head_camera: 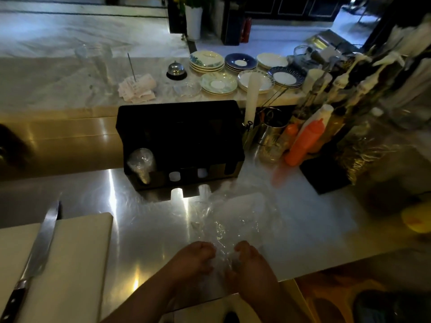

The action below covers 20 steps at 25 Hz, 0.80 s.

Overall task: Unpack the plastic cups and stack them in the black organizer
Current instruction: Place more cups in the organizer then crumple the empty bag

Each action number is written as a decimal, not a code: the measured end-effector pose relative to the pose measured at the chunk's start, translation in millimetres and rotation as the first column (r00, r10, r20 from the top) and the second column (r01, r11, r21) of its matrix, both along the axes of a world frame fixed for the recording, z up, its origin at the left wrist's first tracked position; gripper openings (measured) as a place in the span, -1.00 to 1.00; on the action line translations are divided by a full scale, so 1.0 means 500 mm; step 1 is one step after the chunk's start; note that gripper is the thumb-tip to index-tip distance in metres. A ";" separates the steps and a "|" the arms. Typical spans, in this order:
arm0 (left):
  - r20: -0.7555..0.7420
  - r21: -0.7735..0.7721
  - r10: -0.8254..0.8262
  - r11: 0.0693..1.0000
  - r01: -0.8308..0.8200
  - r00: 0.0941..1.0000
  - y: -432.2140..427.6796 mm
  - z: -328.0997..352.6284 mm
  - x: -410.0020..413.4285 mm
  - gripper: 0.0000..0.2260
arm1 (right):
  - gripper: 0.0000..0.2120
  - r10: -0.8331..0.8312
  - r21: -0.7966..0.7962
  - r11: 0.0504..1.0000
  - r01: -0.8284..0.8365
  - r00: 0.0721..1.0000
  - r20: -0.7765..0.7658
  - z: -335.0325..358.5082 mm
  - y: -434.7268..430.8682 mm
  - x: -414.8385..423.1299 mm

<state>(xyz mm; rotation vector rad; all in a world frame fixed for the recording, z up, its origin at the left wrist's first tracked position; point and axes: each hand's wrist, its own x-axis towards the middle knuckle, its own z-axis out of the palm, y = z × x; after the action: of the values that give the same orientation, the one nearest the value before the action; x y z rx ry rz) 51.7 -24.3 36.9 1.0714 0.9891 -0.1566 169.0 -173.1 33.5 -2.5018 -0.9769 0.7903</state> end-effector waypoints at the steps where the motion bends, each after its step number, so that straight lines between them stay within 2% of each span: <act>1: -0.016 0.028 -0.030 0.999 0.030 0.999 0.001 -0.002 0.000 -0.91 | -0.61 -0.017 -0.030 0.999 0.017 1.000 0.016 -0.004 0.000 0.008; 3: -0.043 0.120 -0.042 0.992 0.047 0.998 0.006 -0.007 -0.003 -0.87 | -0.76 -0.016 -0.087 0.996 0.021 0.999 0.050 -0.009 -0.005 0.023; 5: -0.100 0.314 0.007 0.949 0.025 0.995 0.024 -0.017 -0.012 -0.95 | -0.82 -0.022 -0.072 0.997 0.027 0.998 0.060 -0.007 -0.021 0.035; 7: -0.181 0.500 0.045 0.865 0.052 0.983 0.053 -0.011 -0.014 -0.72 | -0.89 -0.058 -0.010 0.998 0.058 0.998 0.016 0.004 -0.051 0.048; 8: -0.169 0.548 0.064 0.836 0.040 0.984 0.067 -0.005 -0.014 -0.57 | -0.92 -0.076 0.016 0.997 0.076 0.997 -0.017 0.013 -0.069 0.054; 10: -0.131 0.605 -0.008 0.792 0.087 0.991 0.089 0.005 -0.005 -0.37 | -0.91 -0.113 0.058 0.992 0.116 0.992 -0.065 0.027 -0.106 0.071; 11: -0.119 0.611 -0.087 0.779 0.142 0.989 0.092 0.013 0.003 -0.35 | -0.89 -0.129 0.077 0.988 0.135 0.989 -0.076 0.034 -0.123 0.081; 13: -0.109 0.630 -0.246 0.732 0.259 0.963 0.080 0.025 0.029 -0.54 | -0.87 -0.163 0.116 0.978 0.174 0.982 -0.097 0.044 -0.153 0.101; 15: -0.117 0.677 -0.299 0.674 0.296 0.947 0.063 0.028 0.051 -0.77 | -0.87 -0.230 0.161 0.956 0.246 0.967 -0.114 0.050 -0.171 0.115; 19: -0.082 0.649 -0.297 0.708 0.278 0.951 0.038 0.029 0.070 -0.72 | -0.84 -0.415 0.303 0.820 0.485 0.869 -0.269 0.064 -0.189 0.132; 20: -0.088 0.639 -0.319 0.709 0.299 0.944 0.037 0.028 0.075 -0.76 | -0.84 -0.437 0.323 0.784 0.531 0.840 -0.322 0.073 -0.190 0.137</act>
<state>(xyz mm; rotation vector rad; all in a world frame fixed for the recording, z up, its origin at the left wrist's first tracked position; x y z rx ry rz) 89.3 -6.0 51.0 1.8835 0.8402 -0.0679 237.5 -268.1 70.0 -2.0944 -0.3266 0.6136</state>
